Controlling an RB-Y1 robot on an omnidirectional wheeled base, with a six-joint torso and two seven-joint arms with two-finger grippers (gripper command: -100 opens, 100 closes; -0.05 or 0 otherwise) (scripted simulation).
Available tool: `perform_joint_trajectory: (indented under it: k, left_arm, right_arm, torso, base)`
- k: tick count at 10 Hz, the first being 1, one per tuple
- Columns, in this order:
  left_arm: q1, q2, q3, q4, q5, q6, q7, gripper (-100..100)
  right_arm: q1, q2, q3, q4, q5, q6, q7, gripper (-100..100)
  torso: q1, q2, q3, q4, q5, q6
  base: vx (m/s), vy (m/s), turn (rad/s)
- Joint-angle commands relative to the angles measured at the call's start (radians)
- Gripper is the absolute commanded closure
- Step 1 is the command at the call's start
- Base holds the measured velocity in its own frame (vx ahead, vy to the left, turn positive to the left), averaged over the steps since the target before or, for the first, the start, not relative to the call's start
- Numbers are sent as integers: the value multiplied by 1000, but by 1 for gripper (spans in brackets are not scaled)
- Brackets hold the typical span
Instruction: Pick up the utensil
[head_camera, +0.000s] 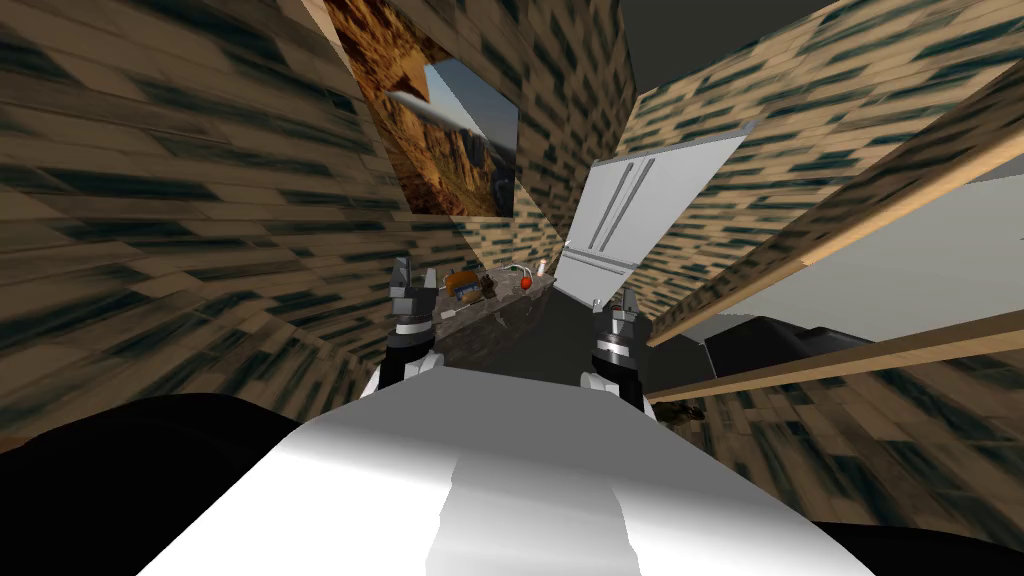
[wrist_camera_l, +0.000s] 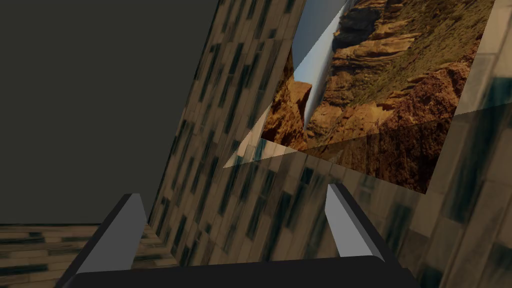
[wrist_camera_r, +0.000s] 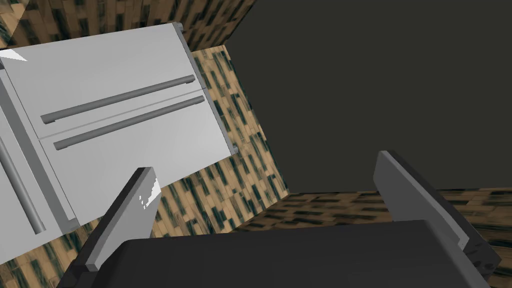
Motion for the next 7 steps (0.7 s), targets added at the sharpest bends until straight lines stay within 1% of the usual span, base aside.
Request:
perform_joint_trajectory:
  k: [1,4,7]
  left_arm:
    - [18,42,13,9,-3,12,-13,-100]
    - [62,119,41,32,-11,40,-39,-100]
    - [127,211,79,65,-25,80,-70,-100]
  right_arm:
    - [0,0,0,0,0,0,0,0]
    - [0,0,0,0,0,0,0,0]
    - [0,0,0,0,0,0,0,0]
  torso:
    - [0,0,0,0,0,0]
    - [4,2,1,1,1,0]
    - [5,2,1,1,1,0]
  base:
    - [-21,24,-78]
    - [-37,55,-104]
    - [-36,71,-130]
